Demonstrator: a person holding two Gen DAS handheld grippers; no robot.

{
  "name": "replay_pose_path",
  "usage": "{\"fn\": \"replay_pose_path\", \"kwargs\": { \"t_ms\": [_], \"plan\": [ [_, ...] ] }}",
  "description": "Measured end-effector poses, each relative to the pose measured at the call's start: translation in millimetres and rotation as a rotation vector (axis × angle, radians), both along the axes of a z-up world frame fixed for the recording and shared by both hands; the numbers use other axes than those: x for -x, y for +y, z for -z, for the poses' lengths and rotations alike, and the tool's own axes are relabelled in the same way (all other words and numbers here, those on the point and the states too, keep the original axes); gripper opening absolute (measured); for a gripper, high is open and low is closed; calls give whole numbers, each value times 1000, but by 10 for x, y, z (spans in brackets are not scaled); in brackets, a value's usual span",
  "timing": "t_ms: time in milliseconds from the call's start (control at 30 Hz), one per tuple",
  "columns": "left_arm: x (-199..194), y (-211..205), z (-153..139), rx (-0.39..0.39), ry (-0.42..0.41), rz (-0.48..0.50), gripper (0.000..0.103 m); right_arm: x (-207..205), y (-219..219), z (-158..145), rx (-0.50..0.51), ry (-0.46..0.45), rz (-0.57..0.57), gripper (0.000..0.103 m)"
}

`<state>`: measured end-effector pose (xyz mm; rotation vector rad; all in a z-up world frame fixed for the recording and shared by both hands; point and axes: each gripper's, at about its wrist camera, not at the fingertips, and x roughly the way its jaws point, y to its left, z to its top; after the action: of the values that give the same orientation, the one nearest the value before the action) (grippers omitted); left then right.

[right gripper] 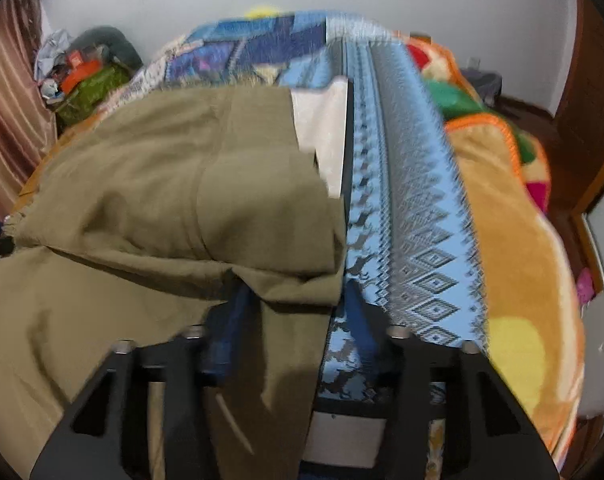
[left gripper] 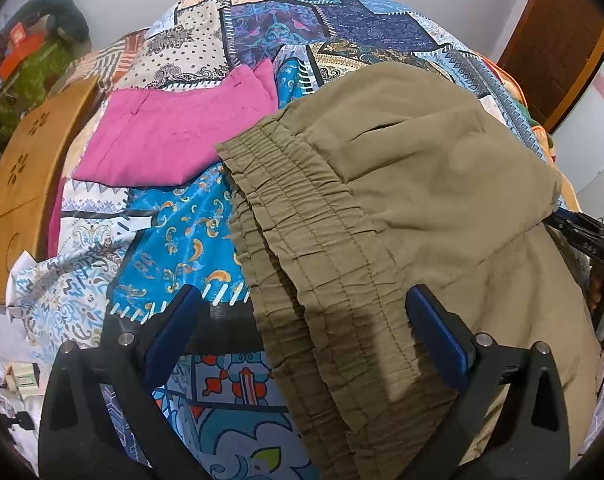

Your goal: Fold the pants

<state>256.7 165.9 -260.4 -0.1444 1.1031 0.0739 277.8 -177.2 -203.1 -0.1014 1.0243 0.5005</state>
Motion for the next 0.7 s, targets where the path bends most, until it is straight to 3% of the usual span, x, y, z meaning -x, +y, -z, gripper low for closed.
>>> {"fn": "replay_pose_path", "kwargs": {
  "t_ms": [233,300,433,567,667,700],
  "plan": [
    [12,7,6,-45,-31,10,103,-49,106,46,65,-22,8,26],
    [9,16,4,-53,-32,8,103,-61,94,56,76,-17,24,15],
    [32,36,-39,-53,-26,3,103,-86,62,14,82,10,17,15],
    [68,2,-167,-80,-32,-1,103,-13,74,-133,156,-5,-32,28],
    [66,9,-246,-77,-50,-2,103,33,-25,-284,106,-38,-7,51],
    [56,18,-254,-66,-51,-2,103,33,-70,-353,72,-58,8,54]
  ]
}}
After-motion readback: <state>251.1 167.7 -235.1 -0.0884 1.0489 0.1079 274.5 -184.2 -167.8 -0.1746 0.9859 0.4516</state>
